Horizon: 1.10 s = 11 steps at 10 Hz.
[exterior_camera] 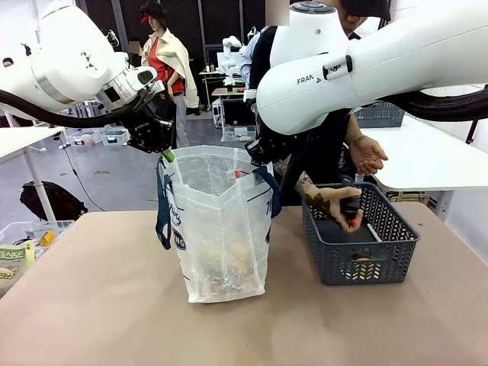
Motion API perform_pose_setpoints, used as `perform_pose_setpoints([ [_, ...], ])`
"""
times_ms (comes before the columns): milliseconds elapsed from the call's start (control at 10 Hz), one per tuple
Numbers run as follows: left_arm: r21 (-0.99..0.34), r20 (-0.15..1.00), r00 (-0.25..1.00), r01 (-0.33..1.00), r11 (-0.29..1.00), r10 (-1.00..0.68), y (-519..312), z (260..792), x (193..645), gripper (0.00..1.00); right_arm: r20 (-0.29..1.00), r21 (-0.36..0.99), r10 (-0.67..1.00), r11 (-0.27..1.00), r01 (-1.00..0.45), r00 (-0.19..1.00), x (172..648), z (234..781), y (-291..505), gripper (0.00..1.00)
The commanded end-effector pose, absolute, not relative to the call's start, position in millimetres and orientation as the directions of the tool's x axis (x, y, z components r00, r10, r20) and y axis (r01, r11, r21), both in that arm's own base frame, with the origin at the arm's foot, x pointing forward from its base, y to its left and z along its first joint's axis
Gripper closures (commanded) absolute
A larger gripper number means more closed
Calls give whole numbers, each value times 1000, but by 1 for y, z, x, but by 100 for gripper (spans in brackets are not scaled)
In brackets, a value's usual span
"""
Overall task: Transfer purchased items from the store into the shopping bag.
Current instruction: Move the Reusable shopping bag to the right side of the table.
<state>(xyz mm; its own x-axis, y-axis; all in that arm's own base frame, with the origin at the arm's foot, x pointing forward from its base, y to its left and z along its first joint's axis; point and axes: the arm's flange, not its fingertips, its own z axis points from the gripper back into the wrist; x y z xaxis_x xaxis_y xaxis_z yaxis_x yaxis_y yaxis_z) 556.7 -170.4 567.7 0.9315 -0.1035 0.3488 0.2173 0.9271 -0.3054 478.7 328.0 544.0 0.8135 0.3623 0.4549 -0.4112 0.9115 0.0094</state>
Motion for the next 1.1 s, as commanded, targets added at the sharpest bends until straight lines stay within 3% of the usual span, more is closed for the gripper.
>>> perform_pose_setpoints([
  [0,-308,351,932,205,929,-89,-168,571,554,100,457,11,357,914,-406,815,479,544,325,100],
  [1000,-308,351,932,205,929,-89,-168,571,554,100,457,11,357,914,-406,815,479,544,325,100],
])
